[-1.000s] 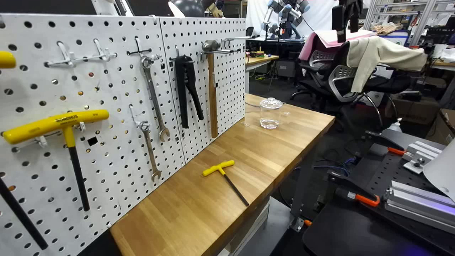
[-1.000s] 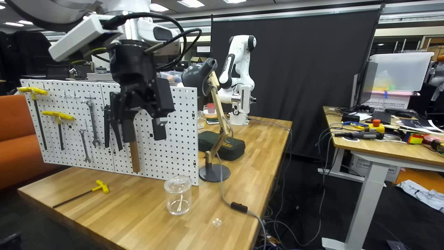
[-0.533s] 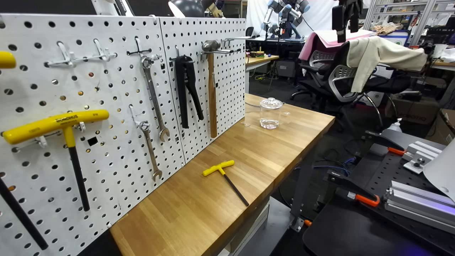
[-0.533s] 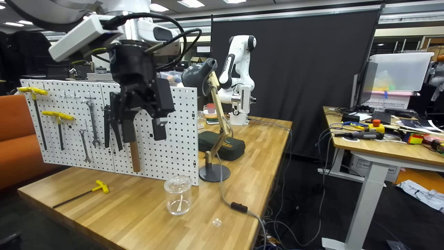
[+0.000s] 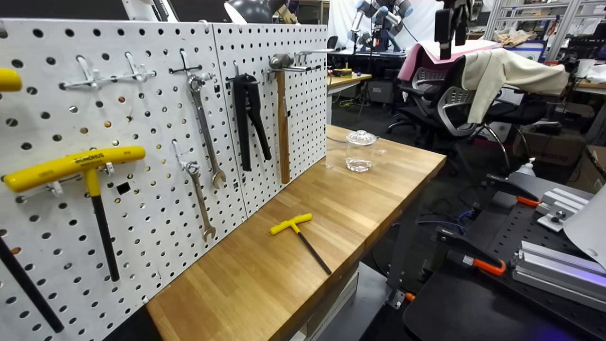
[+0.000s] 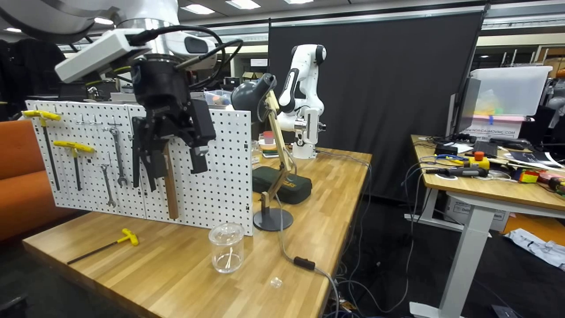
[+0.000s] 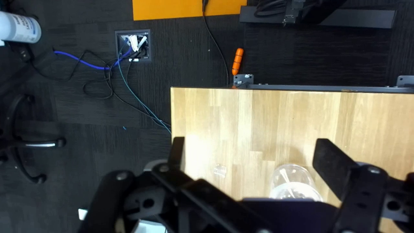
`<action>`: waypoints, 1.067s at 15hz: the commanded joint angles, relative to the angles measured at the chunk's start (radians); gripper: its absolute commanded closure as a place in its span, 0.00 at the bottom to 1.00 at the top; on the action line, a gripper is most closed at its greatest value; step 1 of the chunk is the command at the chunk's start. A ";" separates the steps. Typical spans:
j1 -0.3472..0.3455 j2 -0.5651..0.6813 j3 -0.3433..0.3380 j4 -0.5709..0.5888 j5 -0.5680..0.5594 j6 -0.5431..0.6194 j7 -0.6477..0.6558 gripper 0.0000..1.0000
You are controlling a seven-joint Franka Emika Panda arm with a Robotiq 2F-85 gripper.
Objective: Remove the wrench from the peg board
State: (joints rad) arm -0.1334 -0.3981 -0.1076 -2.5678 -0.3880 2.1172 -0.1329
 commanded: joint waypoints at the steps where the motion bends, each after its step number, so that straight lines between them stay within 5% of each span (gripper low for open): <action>1: 0.029 -0.061 0.028 -0.068 -0.043 0.004 -0.056 0.00; 10: 0.041 -0.053 0.055 -0.091 -0.076 -0.009 -0.023 0.00; 16: 0.208 -0.034 0.040 -0.108 0.265 0.264 -0.127 0.00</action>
State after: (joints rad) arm 0.0232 -0.4306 -0.0554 -2.6620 -0.2133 2.2699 -0.1883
